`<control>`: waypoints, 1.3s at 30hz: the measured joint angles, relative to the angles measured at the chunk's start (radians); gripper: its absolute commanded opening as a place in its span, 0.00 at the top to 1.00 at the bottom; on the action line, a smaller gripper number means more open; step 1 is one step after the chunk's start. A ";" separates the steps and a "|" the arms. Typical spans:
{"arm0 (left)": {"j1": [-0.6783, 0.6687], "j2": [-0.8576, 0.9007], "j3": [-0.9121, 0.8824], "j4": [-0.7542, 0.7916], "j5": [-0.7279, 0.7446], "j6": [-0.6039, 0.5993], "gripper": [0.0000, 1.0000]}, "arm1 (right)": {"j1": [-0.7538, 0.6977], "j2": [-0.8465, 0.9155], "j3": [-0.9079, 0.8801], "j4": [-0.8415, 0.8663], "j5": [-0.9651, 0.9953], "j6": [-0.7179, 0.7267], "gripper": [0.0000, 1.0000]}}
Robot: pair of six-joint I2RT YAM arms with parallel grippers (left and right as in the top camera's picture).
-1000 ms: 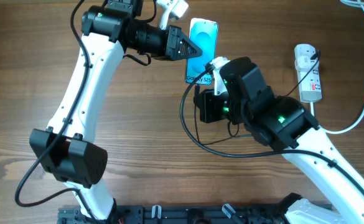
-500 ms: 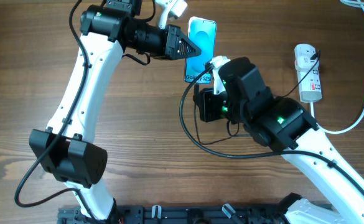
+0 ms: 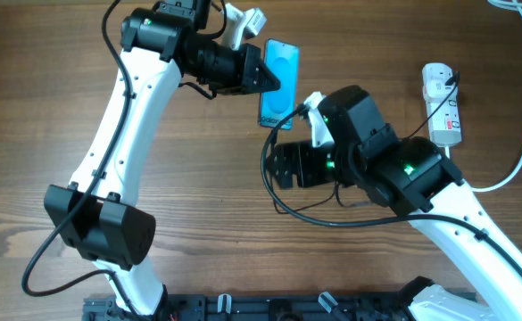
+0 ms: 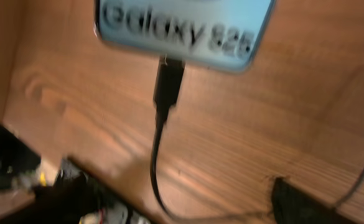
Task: Plug charger to phone and switch on socket
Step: 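Lower the phone with the left gripper toward the table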
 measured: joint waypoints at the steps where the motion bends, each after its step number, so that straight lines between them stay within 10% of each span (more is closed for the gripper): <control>1: 0.000 0.000 -0.003 -0.005 -0.018 -0.005 0.96 | 0.000 0.000 0.000 -0.023 -0.014 -0.003 0.00; 24: -0.048 0.000 -0.535 0.378 -0.126 -0.100 0.95 | 0.000 0.020 0.001 -0.100 -0.066 0.108 0.00; 39: -0.048 0.185 -0.584 0.502 -0.119 -0.129 0.95 | 0.000 0.020 0.001 -0.098 -0.066 0.123 0.00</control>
